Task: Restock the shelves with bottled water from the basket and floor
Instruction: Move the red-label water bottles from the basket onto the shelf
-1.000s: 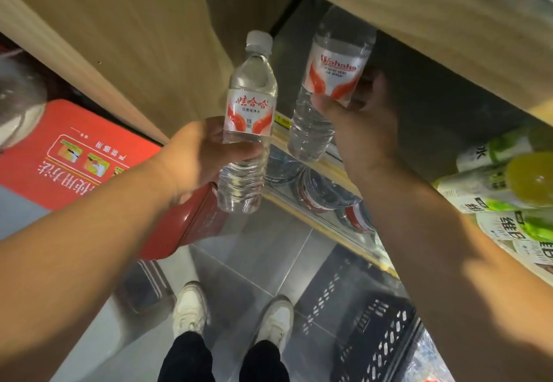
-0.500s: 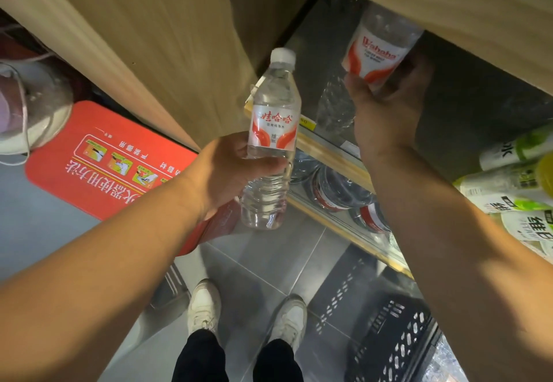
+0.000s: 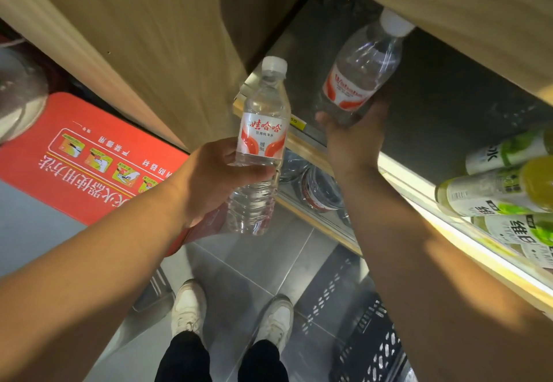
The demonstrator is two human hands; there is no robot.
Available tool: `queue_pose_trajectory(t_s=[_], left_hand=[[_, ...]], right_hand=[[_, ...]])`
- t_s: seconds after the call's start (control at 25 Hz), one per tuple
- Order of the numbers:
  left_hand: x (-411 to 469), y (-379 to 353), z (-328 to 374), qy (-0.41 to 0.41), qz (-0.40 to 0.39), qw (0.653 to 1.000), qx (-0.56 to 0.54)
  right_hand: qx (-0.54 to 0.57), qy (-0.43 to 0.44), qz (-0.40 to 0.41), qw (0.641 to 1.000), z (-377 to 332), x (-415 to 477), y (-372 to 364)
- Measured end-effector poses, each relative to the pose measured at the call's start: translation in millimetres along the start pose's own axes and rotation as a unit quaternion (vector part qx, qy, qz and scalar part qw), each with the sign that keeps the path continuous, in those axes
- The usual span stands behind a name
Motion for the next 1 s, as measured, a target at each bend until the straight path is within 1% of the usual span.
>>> queue_pose_trajectory(t_s=[0.08, 0.24, 0.36, 0.48, 0.6, 0.72, 0.88, 1.0], left_hand=[[0, 0, -1, -0.001, 0.001, 1.0, 0.002], [-1, 1, -3, -0.005, -0.009, 1.0, 0.014], [-1, 5, -8, -0.001, 0.008, 1.0, 0.0], [-2, 6, -6, -0.007, 0.012, 1.0, -0.008], [-1, 10, -3, -0.008, 0.015, 0.999, -0.027], [0, 17, -2, -0.015, 0.027, 0.999, -0.018], [3, 21, -5, -0.013, 0.036, 0.999, -0.023], [4, 19, -6, -0.011, 0.035, 0.999, -0.009]], right_hand=[[-0.043, -0.016, 0.014, 0.999, 3, 4, -4], [-0.054, -0.057, 0.002, 0.997, 0, 19, -6], [-0.077, -0.03, -0.003, 0.997, -6, 34, -9], [-0.086, -0.031, -0.002, 0.996, -5, 52, -11], [-0.095, -0.004, 0.018, 0.995, -7, 65, -11], [-0.089, 0.019, 0.027, 0.995, -13, 76, -13], [-0.095, 0.002, 0.031, 0.995, -10, 78, -11], [-0.144, -0.007, 0.023, 0.989, -8, 70, -10]])
Point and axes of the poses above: each hand's wrist, its own x-axis towards the middle knuckle, its own y-axis out of the back of the hand, z = x × y, the point moved 10 cm from there along x, towards the middle knuckle, and after that the axes turned 7 degrees about -y, right-handed, at the moved point
